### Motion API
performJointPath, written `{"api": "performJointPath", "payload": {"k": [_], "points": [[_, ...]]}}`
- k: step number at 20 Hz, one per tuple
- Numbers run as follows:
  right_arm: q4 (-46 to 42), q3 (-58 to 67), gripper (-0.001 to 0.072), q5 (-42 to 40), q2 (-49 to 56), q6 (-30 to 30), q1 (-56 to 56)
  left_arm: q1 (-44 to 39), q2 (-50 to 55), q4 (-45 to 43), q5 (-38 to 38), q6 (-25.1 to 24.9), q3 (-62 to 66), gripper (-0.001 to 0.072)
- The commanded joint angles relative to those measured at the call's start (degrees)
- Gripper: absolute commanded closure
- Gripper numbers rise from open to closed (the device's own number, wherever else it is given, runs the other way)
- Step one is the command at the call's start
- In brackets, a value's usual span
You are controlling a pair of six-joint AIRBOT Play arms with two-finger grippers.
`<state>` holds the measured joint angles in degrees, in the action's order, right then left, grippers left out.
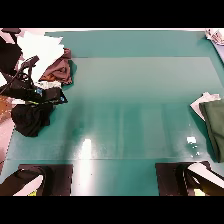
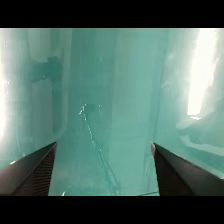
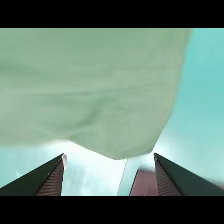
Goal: Fold the shirts.
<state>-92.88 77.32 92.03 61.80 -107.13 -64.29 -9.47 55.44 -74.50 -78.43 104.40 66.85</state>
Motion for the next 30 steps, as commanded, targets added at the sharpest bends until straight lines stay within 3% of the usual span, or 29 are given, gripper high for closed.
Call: {"api": "performJointPath", "payload": {"k": [1, 3, 5, 6, 7, 8, 10, 12, 14, 18, 21, 27, 30], "points": [[-1.5, 12.6, 0.0088, -8.3, -0.1, 6.1, 3.8, 0.0, 0.0, -0.1, 1.2, -1.5, 0.0, 0.0008], [9.4, 17.1, 0.0090, -12.7, -0.1, 8.3, 6.9, 0.0, 0.0, 0.0, 2.9, -3.3, 0.0, 0.0008], [21.8, 18.3, 0.0101, -14.1, -0.1, 16.0, 13.6, 0.0, -0.2, -0.8, 4.4, -4.6, 0.0, 0.0014], [26.4, 17.7, 0.0173, -13.6, -0.3, 20.9, 18.2, 0.0, -0.3, -2.0, 5.2, -5.3, 0.0, 0.0252], [29.8, 15.5, 0.0292, -13.9, -1.4, 24.7, 23.4, 0.0, -0.8, -2.4, 5.6, -7.4, -0.1, 0.0628], [30.9, 11.5, 0.0473, -15.1, -3.7, 28.4, 29.6, 0.0, -2.4, -2.6, 6.3, -8.8, -1.0, 0.0679], [29.9, -0.4, 0.0571, -19.9, -11.2, 31.2, 41.8, 0.0, -10.2, -2.6, 10.1, -8.9, -6.6, 0.0680], [30.2, -16.6, 0.0592, -30.2, -22.3, 31.8, 52.5, 0.0, -21.7, -2.6, 16.6, -8.5, -16.0, 0.0679], [30.4, -33.2, 0.0661, -41.2, -33.9, 31.2, 61.3, 0.0, -34.6, -2.6, 20.5, -8.3, -26.9, 0.0679], [30.3, -58.3, 0.0688, -43.6, -52.4, 20.9, 72.8, 0.0, -53.8, -2.4, 18.7, -2.5, -43.4, 0.0679], [30.3, -64.8, 0.0689, -44.5, -61.0, 14.3, 77.3, 0.0, -55.8, -1.8, 14.8, 0.6, -44.8, 0.0679], [29.8, -67.9, 0.0688, -44.2, -71.8, 14.3, 78.8, 0.0, -55.8, -1.7, 18.8, 0.6, -44.8, 0.0679], [29.9, -66.9, 0.0688, -43.5, -70.2, 14.3, 78.7, 0.0, -55.8, -1.7, 20.3, 0.6, -44.8, 0.0680]]}}
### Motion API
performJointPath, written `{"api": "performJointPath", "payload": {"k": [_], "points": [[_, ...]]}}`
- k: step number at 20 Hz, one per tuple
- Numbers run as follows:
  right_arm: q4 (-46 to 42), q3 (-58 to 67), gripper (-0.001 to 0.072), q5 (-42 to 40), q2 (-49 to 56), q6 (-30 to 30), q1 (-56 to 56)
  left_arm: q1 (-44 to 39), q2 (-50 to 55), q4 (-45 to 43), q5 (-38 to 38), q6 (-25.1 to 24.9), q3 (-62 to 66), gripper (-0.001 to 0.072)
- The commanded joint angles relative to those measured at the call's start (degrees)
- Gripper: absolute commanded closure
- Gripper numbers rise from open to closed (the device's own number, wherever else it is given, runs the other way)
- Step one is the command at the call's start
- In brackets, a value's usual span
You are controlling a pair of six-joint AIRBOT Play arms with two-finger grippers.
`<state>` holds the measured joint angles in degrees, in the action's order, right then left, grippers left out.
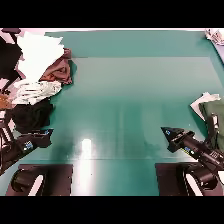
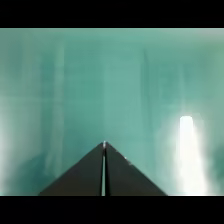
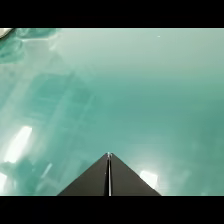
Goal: Fold the shirts.
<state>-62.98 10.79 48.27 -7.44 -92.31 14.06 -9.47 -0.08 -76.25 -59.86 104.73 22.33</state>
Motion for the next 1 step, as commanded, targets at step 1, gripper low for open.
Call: {"api": "performJointPath", "payload": {"k": [1], "points": [[0.1, 0.1, 0.0688, 0.2, 0.2, -0.5, 0.4, 0.0, -0.3, 0.0, 2.3, 0.3, -0.2, 0.0679]]}}
